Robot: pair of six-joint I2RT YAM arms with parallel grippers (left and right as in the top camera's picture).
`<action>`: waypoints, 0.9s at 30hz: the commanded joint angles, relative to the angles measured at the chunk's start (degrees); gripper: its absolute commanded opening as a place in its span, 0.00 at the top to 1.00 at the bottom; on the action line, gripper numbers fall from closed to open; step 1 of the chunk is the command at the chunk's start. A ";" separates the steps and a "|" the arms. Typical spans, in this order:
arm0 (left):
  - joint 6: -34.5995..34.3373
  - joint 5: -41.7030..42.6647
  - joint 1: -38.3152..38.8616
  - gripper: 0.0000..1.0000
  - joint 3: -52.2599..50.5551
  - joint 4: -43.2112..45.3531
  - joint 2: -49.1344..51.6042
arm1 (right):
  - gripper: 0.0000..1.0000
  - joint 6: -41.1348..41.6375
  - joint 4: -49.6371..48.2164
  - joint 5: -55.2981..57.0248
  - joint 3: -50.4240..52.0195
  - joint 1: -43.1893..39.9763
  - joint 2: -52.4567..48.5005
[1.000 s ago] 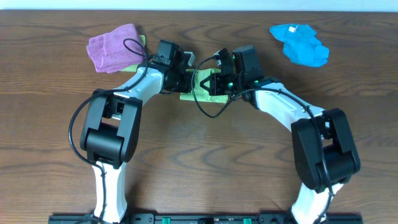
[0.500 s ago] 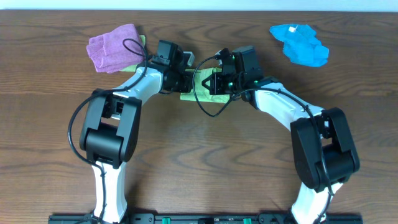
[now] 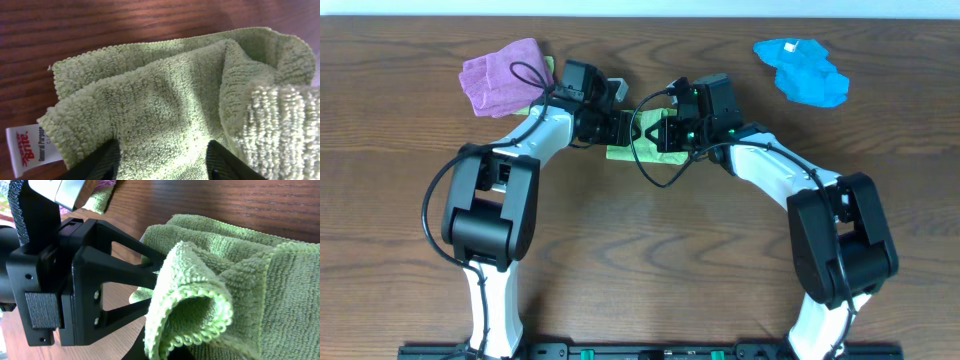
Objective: Fold the cloth
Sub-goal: 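Release the left gripper and lift it away from the cloth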
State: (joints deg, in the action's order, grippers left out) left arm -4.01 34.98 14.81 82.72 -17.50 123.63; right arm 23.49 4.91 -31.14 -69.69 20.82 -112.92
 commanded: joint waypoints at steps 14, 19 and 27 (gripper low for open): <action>0.85 4.02 -2.10 0.05 2.27 0.68 -5.11 | 0.98 0.48 0.17 2.51 -0.87 0.59 -0.63; 0.85 4.00 -2.16 0.05 2.29 1.31 -7.10 | 0.98 0.48 0.13 2.91 -0.87 0.52 -0.63; 0.81 3.43 -6.43 0.05 2.29 1.40 -7.19 | 0.98 0.70 -0.02 3.69 -0.87 0.48 -0.63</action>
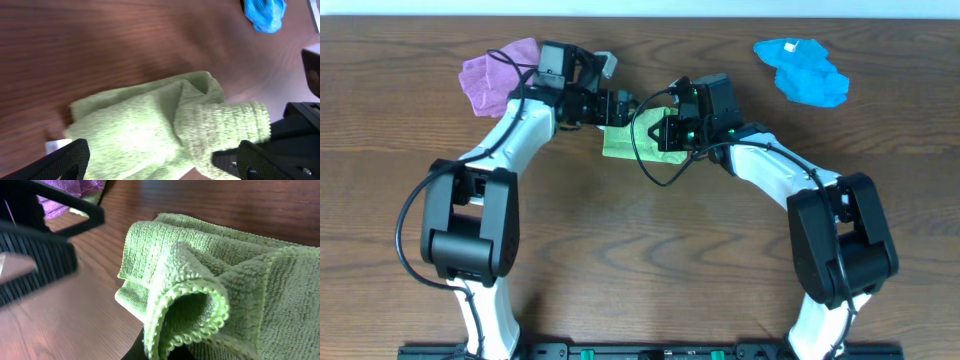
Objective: Fold the cloth
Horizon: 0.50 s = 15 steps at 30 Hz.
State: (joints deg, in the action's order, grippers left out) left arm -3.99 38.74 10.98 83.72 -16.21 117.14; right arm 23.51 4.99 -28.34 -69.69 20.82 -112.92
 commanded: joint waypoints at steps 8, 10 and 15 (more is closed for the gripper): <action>0.76 4.87 -8.85 0.05 1.29 0.07 -0.70 | 0.98 0.70 -1.36 0.96 -1.14 0.59 -0.66; 0.79 4.85 -9.05 0.05 1.29 0.07 -0.70 | 0.98 0.72 -1.60 1.11 -1.73 0.59 -1.01; 0.81 4.83 -8.81 0.05 1.29 0.17 -0.70 | 0.98 2.29 -1.55 0.74 -3.52 0.63 -3.54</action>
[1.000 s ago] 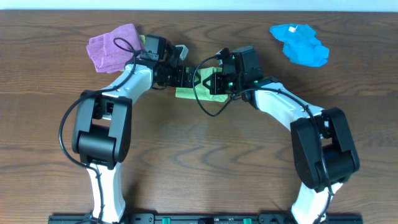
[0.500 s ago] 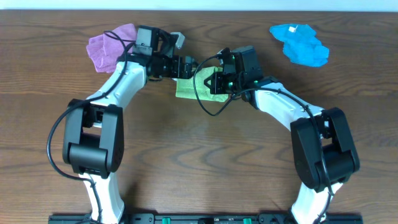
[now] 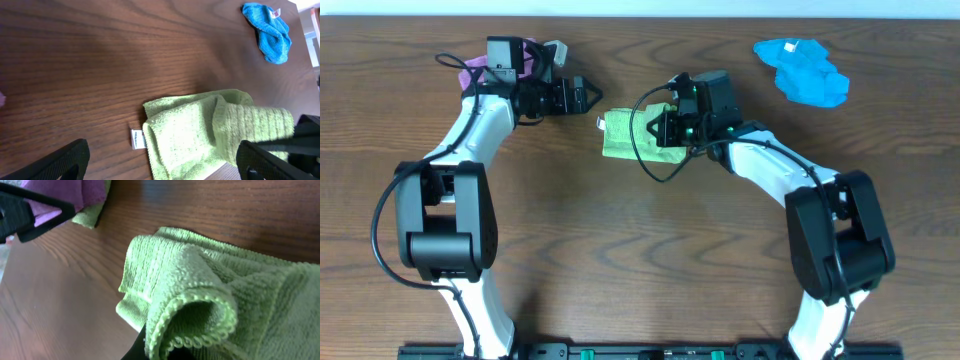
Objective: Fold the cloth
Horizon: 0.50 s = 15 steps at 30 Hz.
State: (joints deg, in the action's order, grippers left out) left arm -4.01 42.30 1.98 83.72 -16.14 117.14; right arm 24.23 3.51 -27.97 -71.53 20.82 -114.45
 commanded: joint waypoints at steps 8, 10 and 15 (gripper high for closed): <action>1.31 1.22 0.20 0.05 1.29 0.22 -0.70 | 0.98 1.66 -0.11 0.31 -5.14 1.92 -3.78; 1.31 1.22 0.20 0.05 1.29 0.57 -0.70 | 0.98 1.55 -0.20 0.39 -5.42 2.60 -3.80; 1.27 1.25 0.20 0.05 1.29 1.60 -0.70 | 0.98 1.46 -0.26 -0.13 -5.42 3.39 -4.92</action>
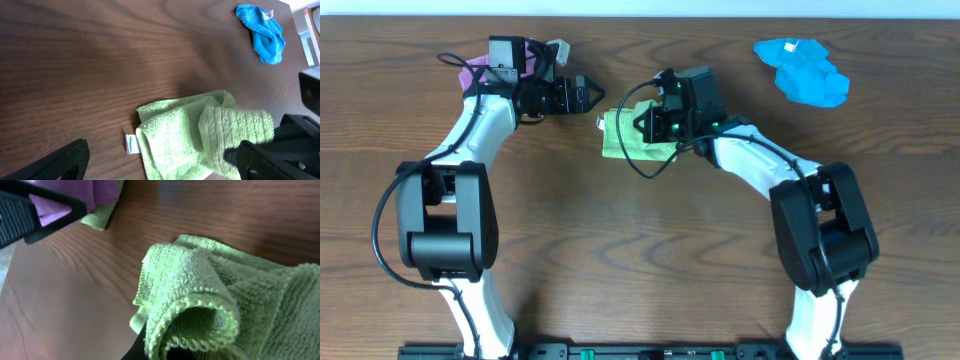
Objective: Fold the cloth
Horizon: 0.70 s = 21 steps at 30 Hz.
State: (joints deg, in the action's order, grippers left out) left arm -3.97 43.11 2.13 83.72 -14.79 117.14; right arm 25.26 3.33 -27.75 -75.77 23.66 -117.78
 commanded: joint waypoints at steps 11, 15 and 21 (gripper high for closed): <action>1.22 0.48 0.02 0.05 1.29 0.13 -0.70 | 0.90 0.42 -0.42 -0.94 -1.18 0.85 -4.07; 1.22 0.48 -0.02 0.05 1.29 0.15 -0.70 | 0.44 0.44 -1.20 -0.98 -1.18 0.85 -4.07; 1.20 1.97 -0.72 0.05 1.31 0.52 -0.72 | 0.08 0.44 -1.27 -0.98 -1.18 0.85 -4.07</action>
State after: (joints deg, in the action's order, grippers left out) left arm -3.97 43.59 1.96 83.72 -14.48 117.16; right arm 25.63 2.04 -28.73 -75.96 23.94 -121.45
